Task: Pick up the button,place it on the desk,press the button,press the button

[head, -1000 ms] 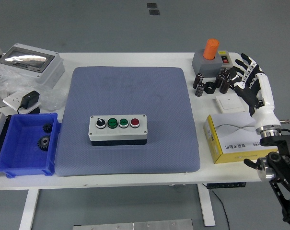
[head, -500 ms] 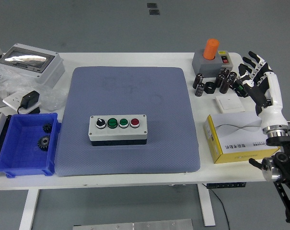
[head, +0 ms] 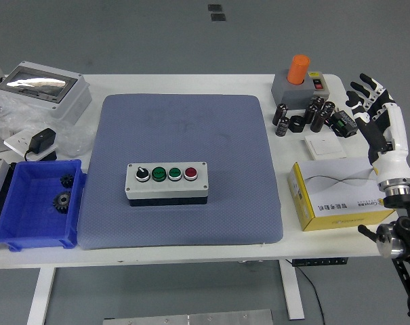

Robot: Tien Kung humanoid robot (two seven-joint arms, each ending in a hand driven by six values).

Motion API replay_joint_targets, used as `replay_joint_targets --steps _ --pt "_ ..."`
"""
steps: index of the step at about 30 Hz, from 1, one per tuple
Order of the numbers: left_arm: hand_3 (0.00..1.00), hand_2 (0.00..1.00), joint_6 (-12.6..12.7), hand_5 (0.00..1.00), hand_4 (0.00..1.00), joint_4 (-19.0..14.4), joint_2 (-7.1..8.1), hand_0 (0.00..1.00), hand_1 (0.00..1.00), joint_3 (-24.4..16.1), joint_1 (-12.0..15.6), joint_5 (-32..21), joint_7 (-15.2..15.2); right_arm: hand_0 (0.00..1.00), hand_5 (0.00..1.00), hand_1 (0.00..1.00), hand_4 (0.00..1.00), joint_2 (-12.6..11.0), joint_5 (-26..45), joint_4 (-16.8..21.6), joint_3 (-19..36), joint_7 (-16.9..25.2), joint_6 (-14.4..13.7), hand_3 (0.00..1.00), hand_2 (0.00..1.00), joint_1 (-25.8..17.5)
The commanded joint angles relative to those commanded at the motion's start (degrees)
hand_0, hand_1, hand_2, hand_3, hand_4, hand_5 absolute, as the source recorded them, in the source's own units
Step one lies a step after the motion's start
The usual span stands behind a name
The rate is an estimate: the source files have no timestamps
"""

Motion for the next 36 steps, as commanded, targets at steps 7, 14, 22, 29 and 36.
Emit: replay_joint_targets --steps 7,14,22,29,36 --pt "0.766 0.636 0.14 0.856 0.647 -0.07 0.2 0.681 0.655 0.12 -0.24 -0.28 0.15 0.735 0.495 0.739 0.755 0.17 0.1 0.13 1.41 0.06 0.0 0.81 0.776 -0.39" --pt "0.767 0.636 0.24 0.854 0.649 -0.08 0.03 0.682 0.656 0.53 -0.12 -0.95 0.25 0.731 0.496 0.734 0.755 0.08 0.25 0.48 3.01 0.18 -0.08 0.808 0.775 -0.99" --pt "0.767 0.637 0.27 0.833 0.657 -0.12 -0.27 0.682 0.656 0.81 0.16 -1.32 0.51 0.724 0.501 0.72 0.757 0.23 0.62 0.61 2.7 0.46 0.0 0.806 0.772 -1.67" --pt "0.767 0.637 0.22 0.824 0.659 0.04 -0.16 0.682 0.656 0.45 -0.16 -0.85 0.09 0.723 0.498 0.719 0.755 0.2 0.77 0.6 2.55 0.56 0.08 0.8 0.772 -1.55" --pt "0.767 0.637 0.22 0.817 0.66 -0.02 -0.25 0.683 0.656 0.49 -0.17 -0.77 0.31 0.724 0.498 0.717 0.754 0.11 0.9 0.59 2.87 0.55 0.08 0.794 0.773 -1.62"
